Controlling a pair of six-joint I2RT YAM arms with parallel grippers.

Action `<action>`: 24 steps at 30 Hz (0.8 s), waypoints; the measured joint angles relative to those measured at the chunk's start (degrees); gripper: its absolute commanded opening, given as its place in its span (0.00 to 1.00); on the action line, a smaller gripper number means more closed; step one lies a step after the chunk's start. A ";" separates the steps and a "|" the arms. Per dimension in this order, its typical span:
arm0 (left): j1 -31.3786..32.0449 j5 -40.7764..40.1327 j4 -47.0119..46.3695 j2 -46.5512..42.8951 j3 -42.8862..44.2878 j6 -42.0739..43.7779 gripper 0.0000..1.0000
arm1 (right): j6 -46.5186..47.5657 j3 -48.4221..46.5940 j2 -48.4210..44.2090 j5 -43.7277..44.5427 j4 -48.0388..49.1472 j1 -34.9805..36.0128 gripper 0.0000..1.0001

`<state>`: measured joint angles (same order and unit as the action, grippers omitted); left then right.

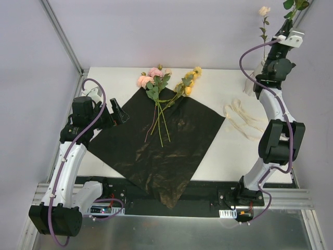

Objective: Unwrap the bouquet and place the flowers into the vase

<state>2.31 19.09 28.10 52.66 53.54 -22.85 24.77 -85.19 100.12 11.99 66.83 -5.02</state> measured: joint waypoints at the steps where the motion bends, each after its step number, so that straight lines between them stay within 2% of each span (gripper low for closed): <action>1: 0.00 -0.02 0.00 -0.07 0.00 0.00 0.99 | -0.04 -0.31 0.59 -0.15 -0.02 -0.42 0.00; 8: 0.00 -0.04 0.00 -0.35 0.00 0.00 0.99 | -0.33 -1.97 3.72 -0.81 0.02 -3.34 0.00; 24: 0.00 -0.11 0.00 -0.35 0.00 0.31 0.99 | -3.02 -5.90 10.34 -4.15 2.32 -4.87 0.00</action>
<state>2.31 18.98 28.10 52.31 53.54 -22.55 21.76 -91.09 110.45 7.84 69.14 -9.89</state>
